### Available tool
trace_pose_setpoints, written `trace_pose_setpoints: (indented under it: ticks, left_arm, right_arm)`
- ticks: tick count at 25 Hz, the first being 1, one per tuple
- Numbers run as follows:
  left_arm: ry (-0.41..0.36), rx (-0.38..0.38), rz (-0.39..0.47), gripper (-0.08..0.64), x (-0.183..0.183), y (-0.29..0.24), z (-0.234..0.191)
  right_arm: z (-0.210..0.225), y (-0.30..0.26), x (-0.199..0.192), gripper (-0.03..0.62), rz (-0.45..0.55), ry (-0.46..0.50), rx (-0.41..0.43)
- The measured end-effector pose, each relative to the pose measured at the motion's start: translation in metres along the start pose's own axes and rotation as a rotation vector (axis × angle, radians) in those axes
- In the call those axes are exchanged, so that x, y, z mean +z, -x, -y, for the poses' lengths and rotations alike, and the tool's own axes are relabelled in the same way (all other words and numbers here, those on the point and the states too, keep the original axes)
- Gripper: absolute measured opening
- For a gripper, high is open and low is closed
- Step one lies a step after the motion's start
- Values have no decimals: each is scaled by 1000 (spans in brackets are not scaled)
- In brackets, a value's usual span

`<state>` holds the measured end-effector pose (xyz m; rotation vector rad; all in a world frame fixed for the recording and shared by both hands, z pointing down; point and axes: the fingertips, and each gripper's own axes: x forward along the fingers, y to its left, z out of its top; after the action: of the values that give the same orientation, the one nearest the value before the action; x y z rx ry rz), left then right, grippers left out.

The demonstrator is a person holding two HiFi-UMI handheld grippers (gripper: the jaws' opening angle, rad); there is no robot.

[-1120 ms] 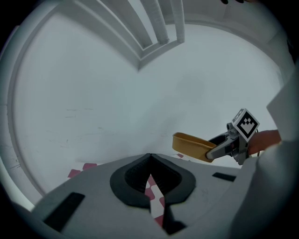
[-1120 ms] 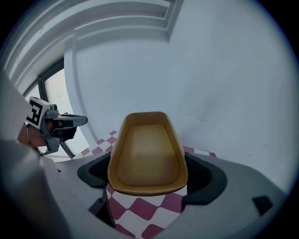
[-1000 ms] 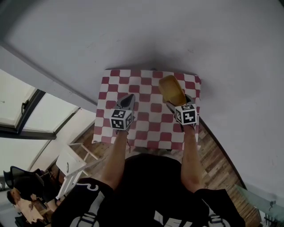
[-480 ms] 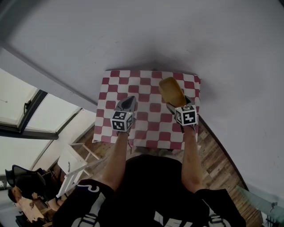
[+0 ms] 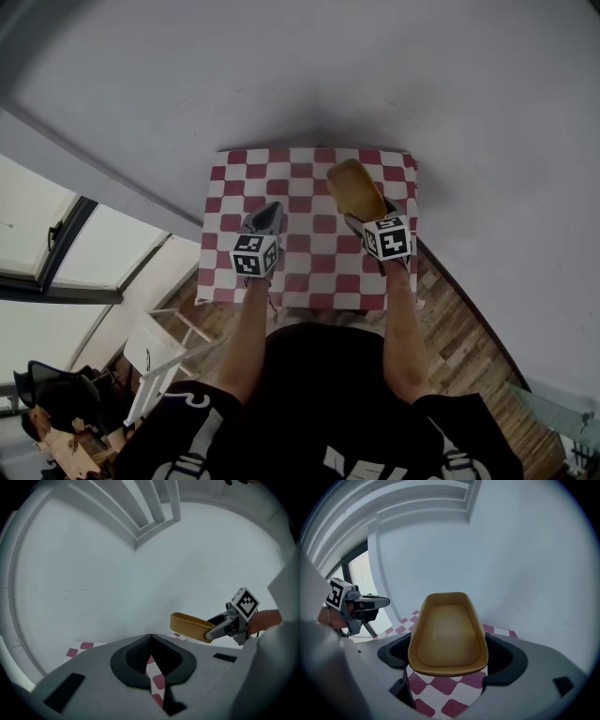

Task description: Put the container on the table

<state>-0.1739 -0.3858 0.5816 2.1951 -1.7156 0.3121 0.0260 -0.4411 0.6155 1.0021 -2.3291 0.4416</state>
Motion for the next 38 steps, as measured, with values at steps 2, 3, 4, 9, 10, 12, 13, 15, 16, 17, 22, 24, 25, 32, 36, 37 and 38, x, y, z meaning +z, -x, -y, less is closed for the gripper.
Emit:
trace_pose_setpoints:
  ticks: [2, 3, 4, 9, 10, 12, 13, 15, 16, 17, 22, 24, 25, 32, 36, 37, 38]
  left_arm:
    - [-6, -11, 3, 25, 2, -1, 3]
    - [-7, -15, 3, 25, 3, -2, 4]
    - [-8, -17, 2, 25, 2, -2, 4]
    - [-8, -17, -6, 25, 1, -3, 1]
    - [-7, -16, -7, 25, 0, -4, 0]
    - [-5, -15, -11, 25, -1, -6, -1]
    - [-3, -14, -13, 25, -2, -7, -2]
    - [5, -13, -20, 25, -5, -9, -3]
    - [11, -12, -23, 25, -6, -10, -4]
    - [16, -12, -24, 25, -7, -11, -4]
    - [41, -5, -30, 25, -13, -14, -9]
    - [51, -1, -36, 25, -16, -17, -10]
    - [55, 0, -40, 25, -19, -18, -10]
    - [84, 3, -77, 25, -41, -24, -11]
    - [100, -3, -99, 25, -54, -29, -11]
    - [105, -5, -104, 25, -56, -31, -11]
    - [111, -6, -110, 25, -59, -32, -12]
  right_arm:
    - [1, 2, 2, 479, 4, -1, -7]
    - [1, 2, 2, 479, 4, -1, -9]
    - [0, 1, 1, 479, 3, -2, -9]
    - [-2, -3, -4, 479, -10, -7, -5]
    - [-2, -4, -5, 480, -12, -9, -4]
    - [-1, -7, -7, 480, -17, -12, -2]
    - [0, -9, -8, 480, -20, -15, -1]
    - [2, -13, -10, 480, -29, -19, 1]
    - [3, -14, -11, 480, -34, -20, 2]
    - [3, -16, -13, 480, -40, -20, 2]
    - [2, -28, -27, 480, -85, -16, 16]
    - [2, -33, -34, 480, -106, -14, 25]
    - [2, -36, -38, 480, -116, -14, 29]
    - [-2, -53, -76, 480, -186, -58, 57]
    - [-3, -61, -97, 480, -226, -80, 63]
    - [-3, -63, -100, 480, -232, -88, 64]
    - [-3, -65, -102, 480, -237, -96, 63]
